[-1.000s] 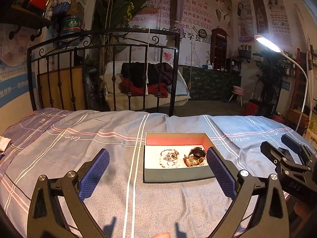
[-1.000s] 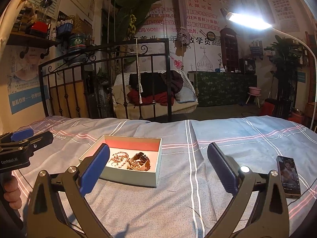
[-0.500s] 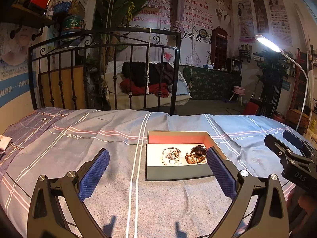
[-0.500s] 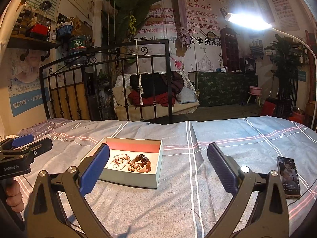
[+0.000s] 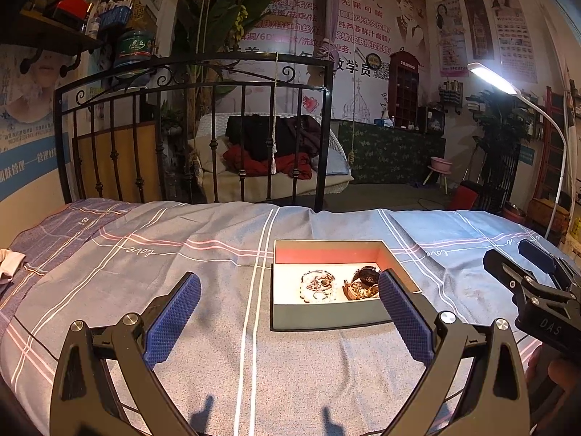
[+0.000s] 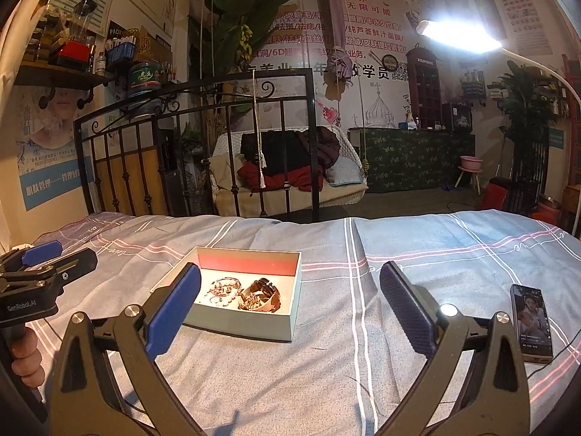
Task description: Organize jewelry
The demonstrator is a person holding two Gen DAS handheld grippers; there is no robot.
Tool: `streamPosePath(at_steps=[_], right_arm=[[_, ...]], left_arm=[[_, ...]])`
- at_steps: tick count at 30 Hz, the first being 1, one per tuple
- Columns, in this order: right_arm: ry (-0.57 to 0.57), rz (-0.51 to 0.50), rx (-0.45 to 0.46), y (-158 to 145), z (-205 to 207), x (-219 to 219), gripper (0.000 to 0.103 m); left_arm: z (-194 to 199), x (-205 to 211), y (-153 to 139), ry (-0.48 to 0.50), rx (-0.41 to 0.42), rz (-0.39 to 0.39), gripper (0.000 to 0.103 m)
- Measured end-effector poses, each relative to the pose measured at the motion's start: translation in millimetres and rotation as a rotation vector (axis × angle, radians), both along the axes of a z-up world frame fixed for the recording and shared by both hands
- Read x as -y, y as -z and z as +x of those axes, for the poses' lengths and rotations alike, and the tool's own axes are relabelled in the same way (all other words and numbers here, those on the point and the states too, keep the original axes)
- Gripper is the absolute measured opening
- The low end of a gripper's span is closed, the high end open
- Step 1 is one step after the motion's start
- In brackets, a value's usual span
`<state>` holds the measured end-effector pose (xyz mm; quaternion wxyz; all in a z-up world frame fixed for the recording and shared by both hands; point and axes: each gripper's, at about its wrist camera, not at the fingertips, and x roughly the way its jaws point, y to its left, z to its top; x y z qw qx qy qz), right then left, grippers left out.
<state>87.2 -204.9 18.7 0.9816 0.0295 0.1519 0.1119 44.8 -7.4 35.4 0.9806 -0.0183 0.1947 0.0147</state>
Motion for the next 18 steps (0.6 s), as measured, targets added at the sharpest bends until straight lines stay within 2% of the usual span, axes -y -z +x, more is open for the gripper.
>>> streamPosePath(at_steps=[18], right_arm=[[-0.018, -0.006, -0.023, 5.5, 5.1, -6.0, 0.097]], left_arm=[[5.4, -0.7, 2.8, -0.015, -0.032, -0.005, 0.096]])
